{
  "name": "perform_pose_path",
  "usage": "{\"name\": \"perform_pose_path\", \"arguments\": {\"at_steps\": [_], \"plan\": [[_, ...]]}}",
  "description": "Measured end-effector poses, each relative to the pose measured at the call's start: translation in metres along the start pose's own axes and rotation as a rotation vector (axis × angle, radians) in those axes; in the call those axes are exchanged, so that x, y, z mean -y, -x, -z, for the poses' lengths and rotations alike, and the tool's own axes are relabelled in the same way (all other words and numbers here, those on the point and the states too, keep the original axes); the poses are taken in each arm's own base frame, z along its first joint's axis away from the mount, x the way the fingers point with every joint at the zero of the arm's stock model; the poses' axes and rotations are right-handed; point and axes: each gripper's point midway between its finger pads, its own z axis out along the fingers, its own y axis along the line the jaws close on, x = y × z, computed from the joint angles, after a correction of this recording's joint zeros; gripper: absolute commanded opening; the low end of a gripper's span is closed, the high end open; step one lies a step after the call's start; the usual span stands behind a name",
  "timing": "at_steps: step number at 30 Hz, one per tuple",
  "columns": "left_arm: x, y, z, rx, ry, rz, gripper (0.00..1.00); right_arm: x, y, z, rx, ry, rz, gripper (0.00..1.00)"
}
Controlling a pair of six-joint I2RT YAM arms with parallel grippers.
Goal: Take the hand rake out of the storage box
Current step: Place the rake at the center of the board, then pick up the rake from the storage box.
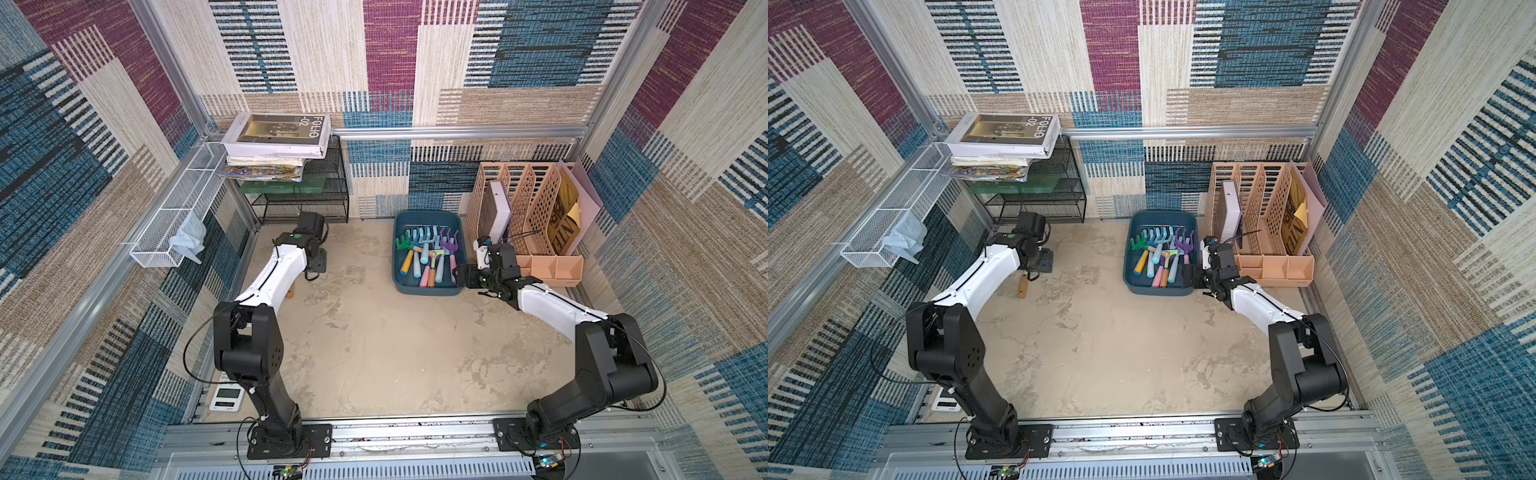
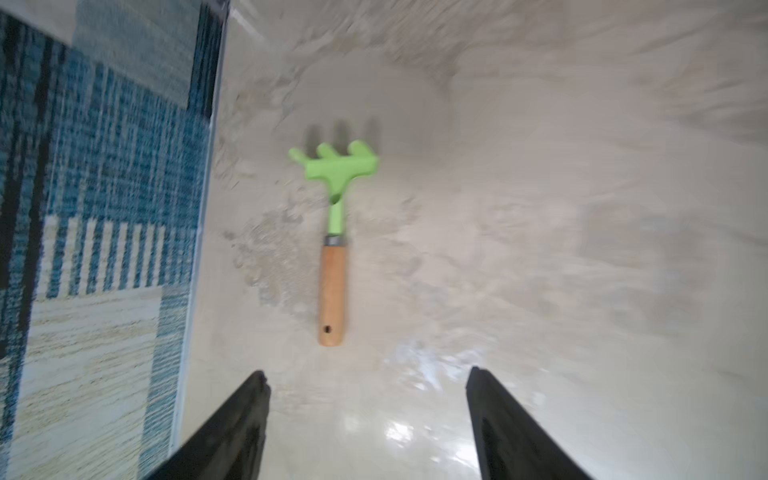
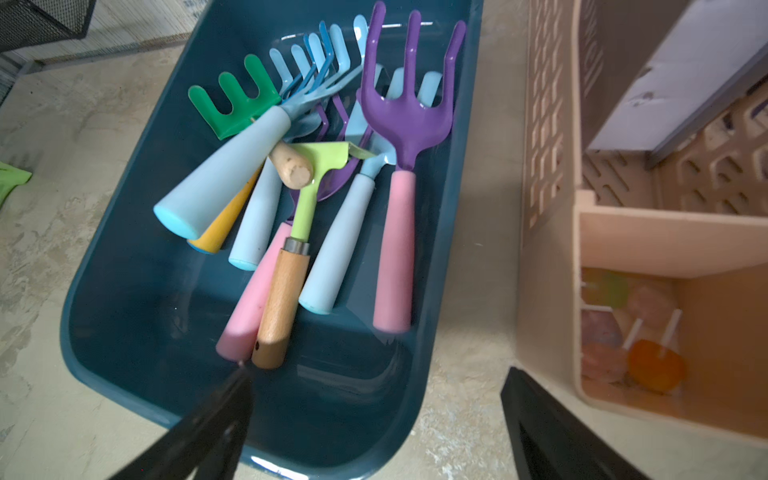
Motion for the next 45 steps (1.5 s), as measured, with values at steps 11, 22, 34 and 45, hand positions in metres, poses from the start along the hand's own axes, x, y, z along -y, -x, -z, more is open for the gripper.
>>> {"name": "perform_pose_path", "arguments": {"at_steps": [11, 22, 34, 45], "plan": [[0.259, 0.037, 0.029, 0.133, -0.508, -0.202, 0.75, 0.005, 0.007, 0.019, 0.049, -0.022, -0.031, 0.96], [0.341, 0.035, -0.015, 0.082, -0.553, -0.222, 0.69, 0.009, 0.006, 0.023, 0.056, -0.03, -0.039, 0.96], [0.344, 0.021, -0.047, 0.035, -0.485, -0.233, 0.33, 0.012, 0.006, 0.023, 0.058, -0.031, -0.043, 0.95], [0.336, 0.022, -0.027, 0.057, -0.47, -0.26, 0.13, 0.01, 0.006, 0.023, 0.064, -0.015, -0.043, 0.95]]}}
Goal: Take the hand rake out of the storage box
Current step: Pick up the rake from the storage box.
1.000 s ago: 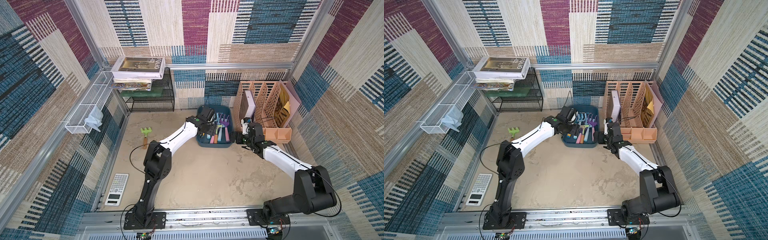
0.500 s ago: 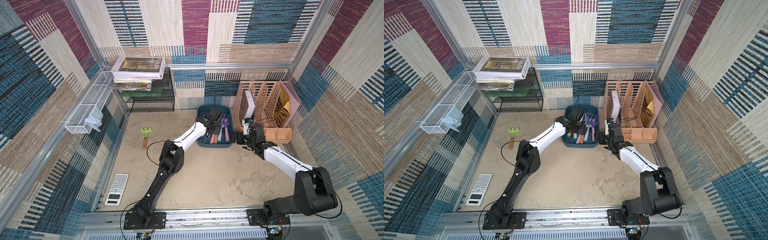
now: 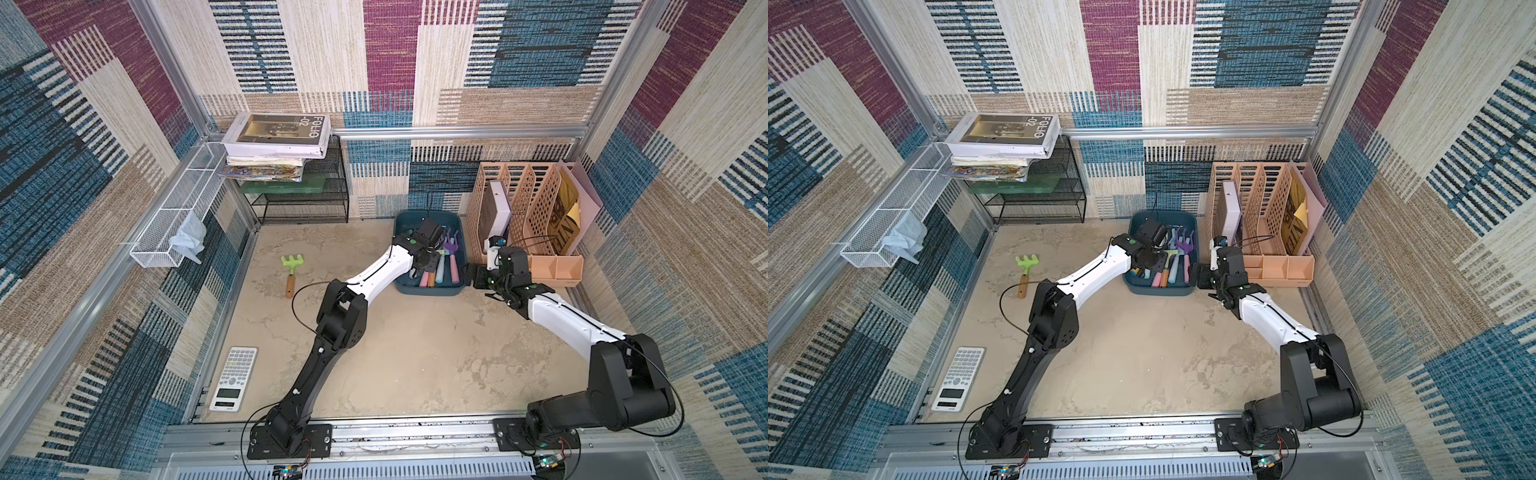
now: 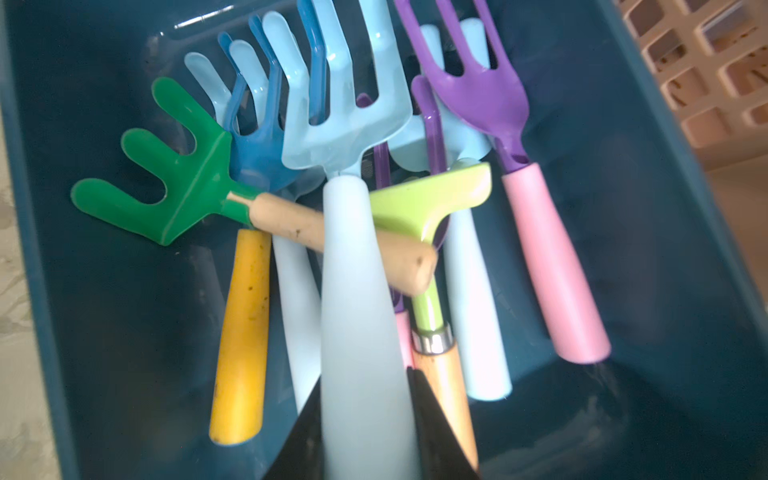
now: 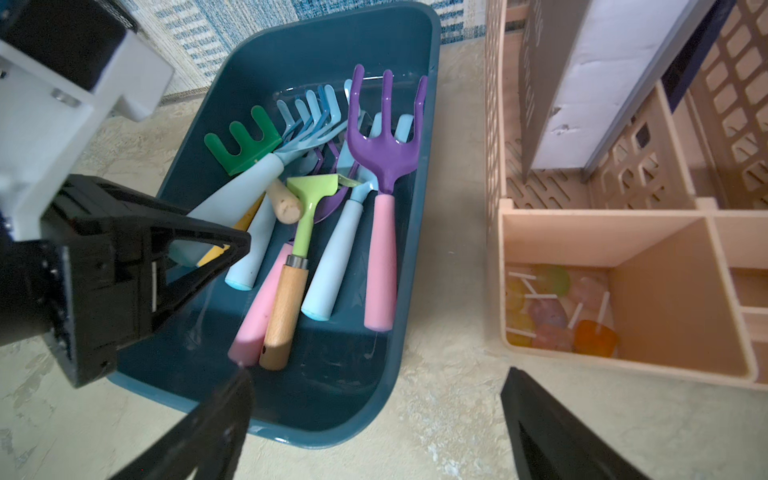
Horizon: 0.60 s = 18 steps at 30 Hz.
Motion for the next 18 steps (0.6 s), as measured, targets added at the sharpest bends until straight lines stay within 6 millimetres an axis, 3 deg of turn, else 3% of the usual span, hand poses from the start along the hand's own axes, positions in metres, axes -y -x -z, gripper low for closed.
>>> {"name": "perform_pose_path", "arguments": {"at_steps": [8, 11, 18], "plan": [[-0.002, 0.002, 0.03, 0.017, 0.015, -0.023, 0.04, -0.001, -0.002, 0.0, -0.006, 0.006, -0.001, 0.96], [-0.005, 0.003, 0.052, 0.043, 0.011, -0.024, 0.03, -0.001, -0.002, 0.0, -0.003, 0.007, 0.0, 0.96], [-0.013, -0.024, 0.107, 0.104, -0.035, -0.045, 0.0, -0.002, -0.001, 0.003, 0.016, 0.022, -0.005, 0.95]]}}
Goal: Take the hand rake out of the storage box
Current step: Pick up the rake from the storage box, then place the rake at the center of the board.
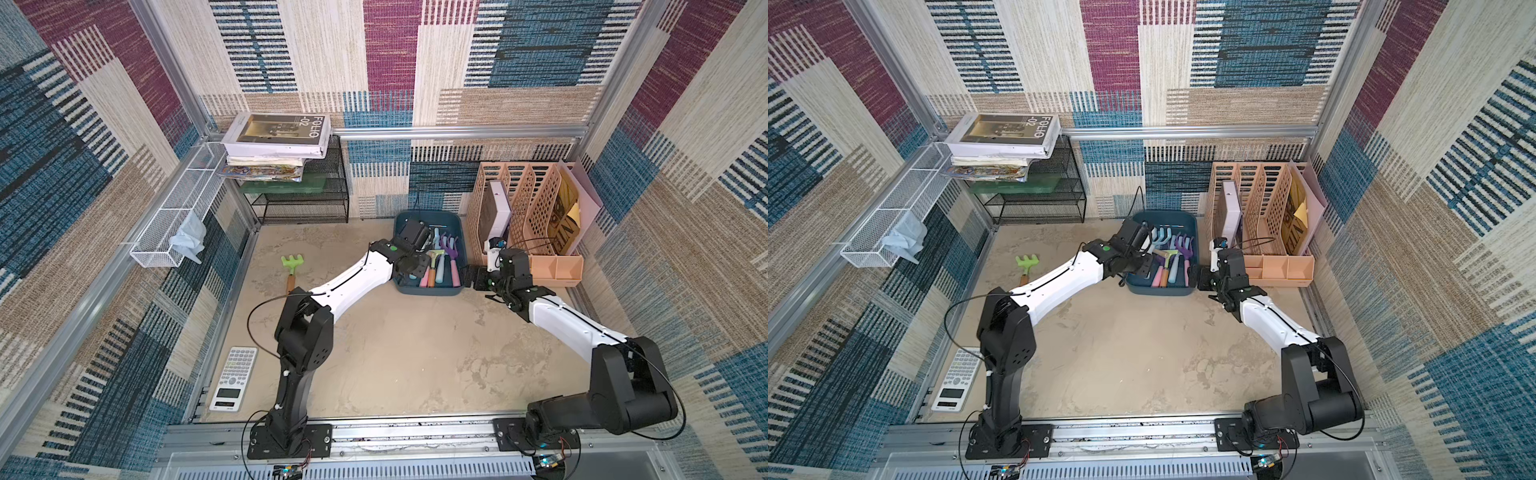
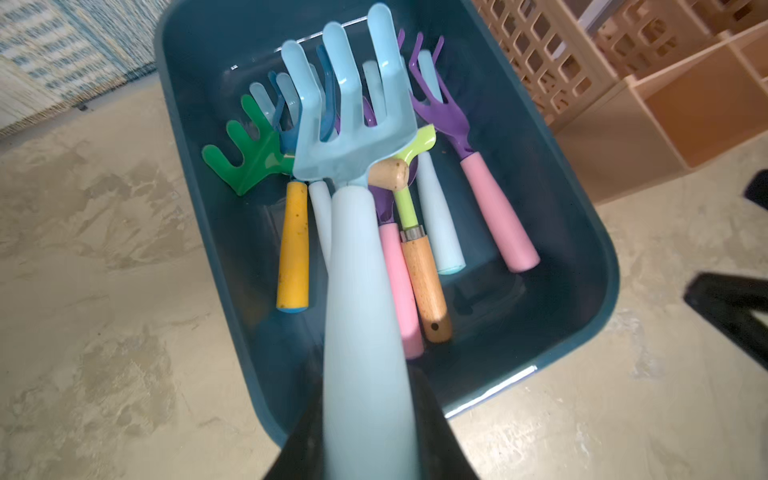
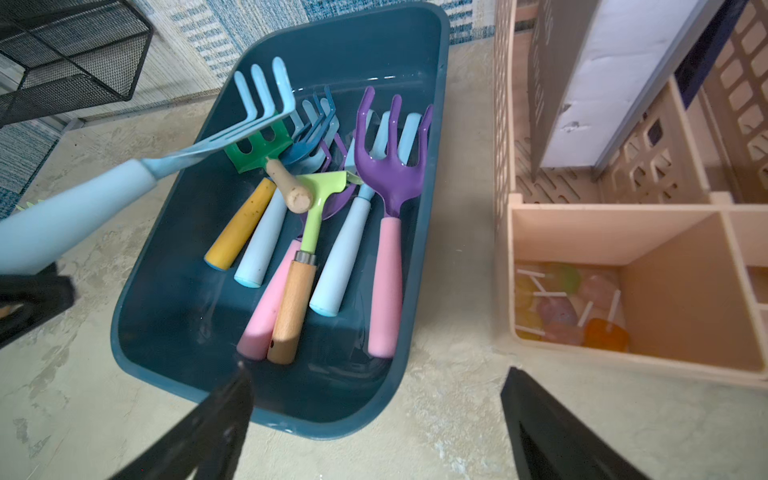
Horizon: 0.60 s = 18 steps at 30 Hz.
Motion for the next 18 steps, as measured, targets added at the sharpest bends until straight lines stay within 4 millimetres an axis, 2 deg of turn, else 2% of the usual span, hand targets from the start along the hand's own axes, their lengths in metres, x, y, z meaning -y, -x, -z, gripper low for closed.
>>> {"name": "perform_pose_path", "arguments": {"at_steps": [4, 7, 10, 12, 15, 18], "plan": [[-0.012, -0.014, 0.032, 0.06, 0.004, 0.001, 0.0, -0.001, 0.001, 0.0, 0.004, 0.005, -0.003, 0.96], [-0.036, -0.032, 0.054, 0.12, 0.051, 0.025, 0.0, -0.001, -0.001, 0.0, 0.0, 0.01, -0.007, 0.96], [-0.079, -0.059, 0.066, 0.148, 0.128, 0.083, 0.0, -0.001, -0.004, -0.001, -0.004, 0.013, -0.008, 0.95], [-0.121, -0.08, 0.069, 0.136, 0.22, 0.134, 0.0, -0.002, -0.003, -0.001, -0.002, 0.02, -0.008, 0.96], [-0.173, -0.108, 0.065, 0.083, 0.344, 0.175, 0.0, -0.003, -0.001, -0.001, 0.004, 0.025, -0.009, 0.95], [-0.212, -0.131, 0.062, 0.005, 0.409, 0.212, 0.0, -0.003, -0.002, -0.002, 0.004, 0.025, -0.01, 0.96]]}}
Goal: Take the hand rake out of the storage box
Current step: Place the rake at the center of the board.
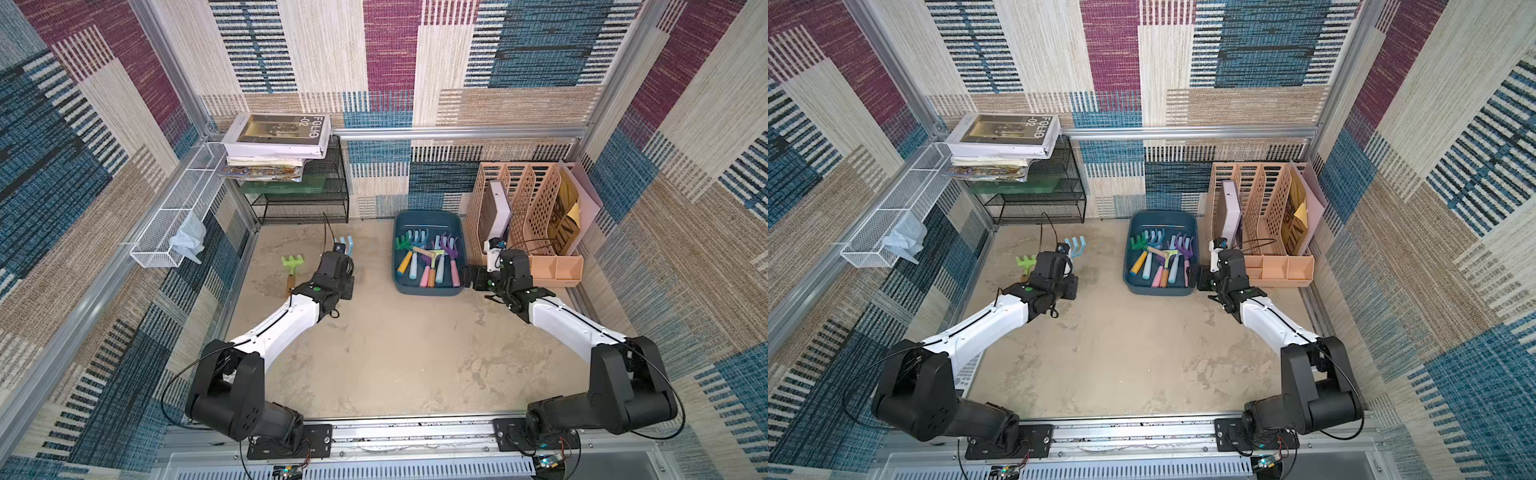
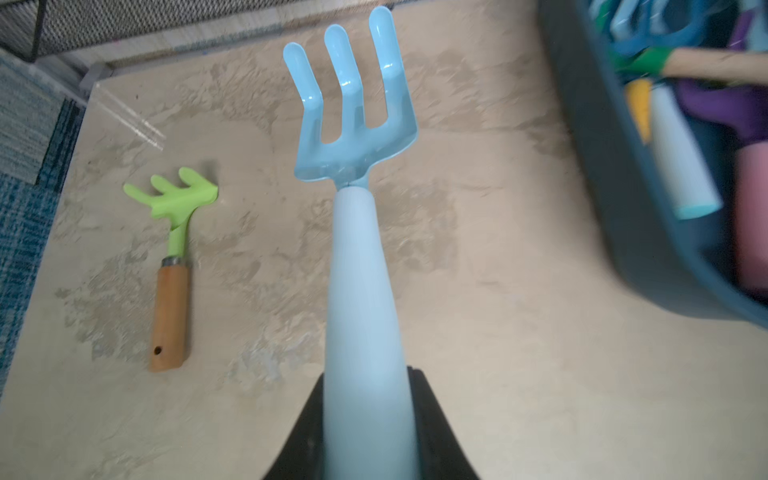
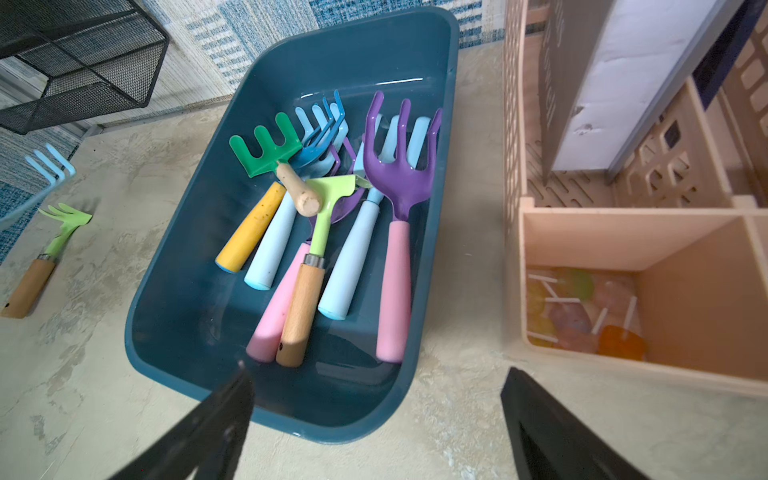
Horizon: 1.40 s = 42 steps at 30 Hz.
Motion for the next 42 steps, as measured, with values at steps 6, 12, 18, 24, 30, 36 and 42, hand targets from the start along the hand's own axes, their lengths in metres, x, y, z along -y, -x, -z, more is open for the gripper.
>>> {"name": "perform_pose_path", "arguments": {"at_steps": [6, 12, 18, 24, 30, 36, 42], "plan": [[-0.036, -0.003, -0.045, -0.148, 0.034, 0.031, 0.0, 0.0, -0.002, -0.002, -0.007, 0.002, -0.001, 0.95], [-0.038, -0.03, -0.076, -0.33, 0.006, 0.011, 0.0, 0.0, -0.003, -0.001, -0.007, 0.001, -0.001, 0.96], [-0.047, -0.048, -0.085, -0.428, 0.016, 0.012, 0.17, 0.003, -0.008, -0.005, -0.024, -0.004, -0.003, 0.95], [-0.05, -0.061, -0.092, -0.502, 0.027, 0.006, 0.26, 0.004, -0.01, -0.007, -0.029, -0.006, -0.004, 0.96], [-0.049, -0.065, -0.086, -0.539, 0.017, 0.008, 0.49, 0.004, -0.009, -0.007, -0.028, -0.007, -0.005, 0.96], [-0.048, -0.04, -0.074, -0.496, -0.009, 0.026, 0.65, 0.003, -0.006, -0.007, -0.022, -0.005, -0.002, 0.96], [-0.044, -0.033, -0.095, -0.519, -0.019, 0.032, 0.46, 0.003, -0.006, -0.007, -0.022, -0.005, -0.001, 0.96]]}}
